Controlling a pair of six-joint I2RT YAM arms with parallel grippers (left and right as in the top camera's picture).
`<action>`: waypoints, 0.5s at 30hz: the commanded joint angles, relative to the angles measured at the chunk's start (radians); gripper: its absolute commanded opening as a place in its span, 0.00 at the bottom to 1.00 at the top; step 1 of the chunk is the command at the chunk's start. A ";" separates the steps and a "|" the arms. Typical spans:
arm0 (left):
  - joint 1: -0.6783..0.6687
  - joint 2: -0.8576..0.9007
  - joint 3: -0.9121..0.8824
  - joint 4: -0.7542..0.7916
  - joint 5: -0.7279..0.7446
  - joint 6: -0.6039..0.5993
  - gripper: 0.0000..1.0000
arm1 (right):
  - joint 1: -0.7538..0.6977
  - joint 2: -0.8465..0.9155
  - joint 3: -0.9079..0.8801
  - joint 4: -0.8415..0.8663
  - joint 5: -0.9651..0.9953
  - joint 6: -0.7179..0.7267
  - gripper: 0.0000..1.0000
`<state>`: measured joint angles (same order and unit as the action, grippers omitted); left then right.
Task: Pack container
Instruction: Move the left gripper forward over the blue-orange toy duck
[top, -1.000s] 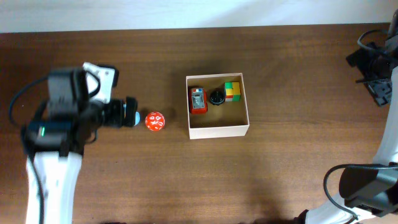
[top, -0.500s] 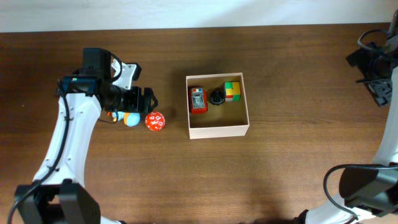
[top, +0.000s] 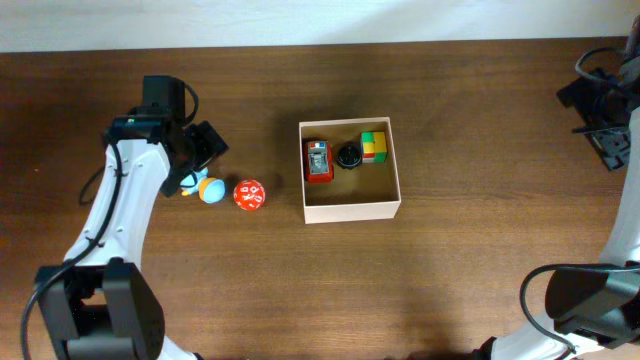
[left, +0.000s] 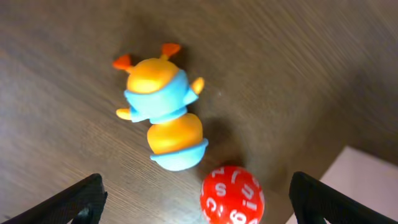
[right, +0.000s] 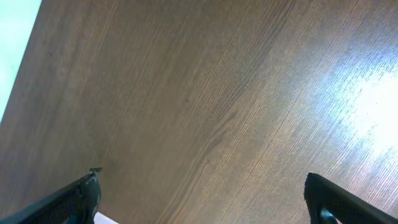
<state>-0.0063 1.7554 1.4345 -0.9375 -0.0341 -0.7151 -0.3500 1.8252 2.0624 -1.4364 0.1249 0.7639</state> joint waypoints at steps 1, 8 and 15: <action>-0.002 0.040 0.010 0.003 -0.046 -0.156 0.96 | -0.004 0.003 0.002 0.000 0.002 0.008 0.99; -0.002 0.117 0.006 -0.002 -0.041 -0.160 0.96 | -0.004 0.003 0.002 0.000 0.002 0.008 0.99; -0.002 0.177 0.006 -0.014 -0.034 -0.160 0.95 | -0.004 0.003 0.002 0.000 0.002 0.008 0.99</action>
<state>-0.0063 1.9068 1.4345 -0.9440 -0.0605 -0.8577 -0.3500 1.8252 2.0624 -1.4368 0.1249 0.7639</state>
